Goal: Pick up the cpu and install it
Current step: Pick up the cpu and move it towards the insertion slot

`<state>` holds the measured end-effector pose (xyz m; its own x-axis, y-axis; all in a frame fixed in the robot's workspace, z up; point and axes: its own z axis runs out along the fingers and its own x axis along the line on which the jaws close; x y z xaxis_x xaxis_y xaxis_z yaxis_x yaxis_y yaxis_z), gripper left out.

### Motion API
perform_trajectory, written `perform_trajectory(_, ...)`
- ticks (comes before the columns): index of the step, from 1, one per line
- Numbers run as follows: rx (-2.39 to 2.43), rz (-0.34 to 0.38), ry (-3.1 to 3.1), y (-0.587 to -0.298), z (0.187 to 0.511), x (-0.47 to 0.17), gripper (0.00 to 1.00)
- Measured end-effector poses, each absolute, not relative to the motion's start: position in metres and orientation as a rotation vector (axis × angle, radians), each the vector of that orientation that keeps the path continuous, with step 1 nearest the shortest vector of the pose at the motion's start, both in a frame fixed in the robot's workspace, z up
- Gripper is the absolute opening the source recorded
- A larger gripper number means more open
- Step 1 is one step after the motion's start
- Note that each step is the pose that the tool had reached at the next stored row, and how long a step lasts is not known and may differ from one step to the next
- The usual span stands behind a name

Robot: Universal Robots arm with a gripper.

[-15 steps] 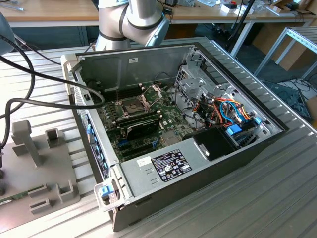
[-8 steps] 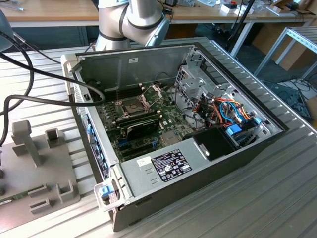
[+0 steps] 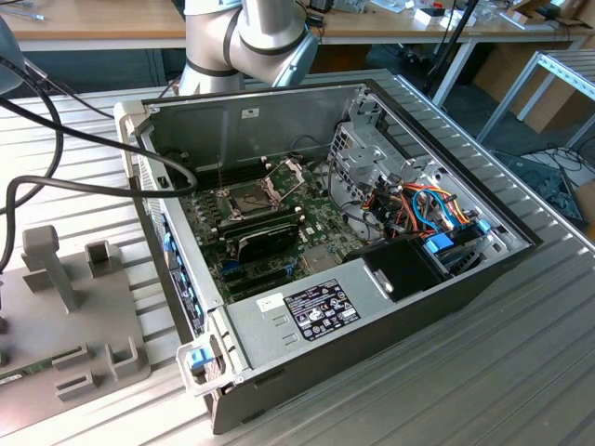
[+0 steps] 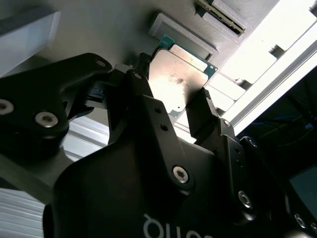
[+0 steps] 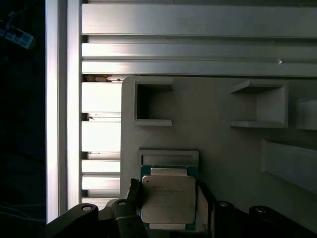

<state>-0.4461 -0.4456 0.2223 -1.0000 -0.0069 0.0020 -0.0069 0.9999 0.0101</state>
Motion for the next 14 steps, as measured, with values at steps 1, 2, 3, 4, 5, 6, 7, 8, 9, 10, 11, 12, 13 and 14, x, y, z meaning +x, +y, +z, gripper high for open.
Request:
perform_trajectory(1,0.011,-0.016,-3.139,-0.4456,0.2225,-0.4461,0.55)
perform_trajectory(2,0.011,-0.016,-3.139,-0.4456,0.2229,-0.4461,0.55)
perform_trajectory(3,0.011,-0.016,-3.14,-0.4456,0.2231,-0.446,0.55)
perform_trajectory(4,0.011,-0.016,-3.139,-0.4456,0.2233,-0.4461,0.55)
perform_trajectory(5,0.011,-0.016,-3.139,-0.4456,0.2235,-0.4461,0.55)
perform_trajectory(6,0.011,-0.016,-3.139,-0.4456,0.2239,-0.4461,0.55)
perform_trajectory(7,0.011,-0.016,-3.139,-0.4456,0.224,-0.4461,0.55)
perform_trajectory(8,0.011,-0.016,-3.139,-0.4456,0.2241,-0.4461,0.55)
perform_trajectory(9,0.011,-0.016,-3.139,-0.4456,0.2243,-0.4461,0.55)
perform_trajectory(10,0.011,-0.016,-3.139,-0.4456,0.2245,-0.4461,0.55)
perform_trajectory(11,0.011,-0.016,-3.139,-0.4456,0.2249,-0.4461,0.55)
perform_trajectory(12,0.011,-0.016,-3.139,-0.4456,0.2251,-0.4461,0.55)
perform_trajectory(13,0.011,-0.016,-3.139,-0.4456,0.2254,-0.4461,0.55)
perform_trajectory(14,0.011,-0.016,-3.14,-0.4456,0.2256,-0.4461,0.55)
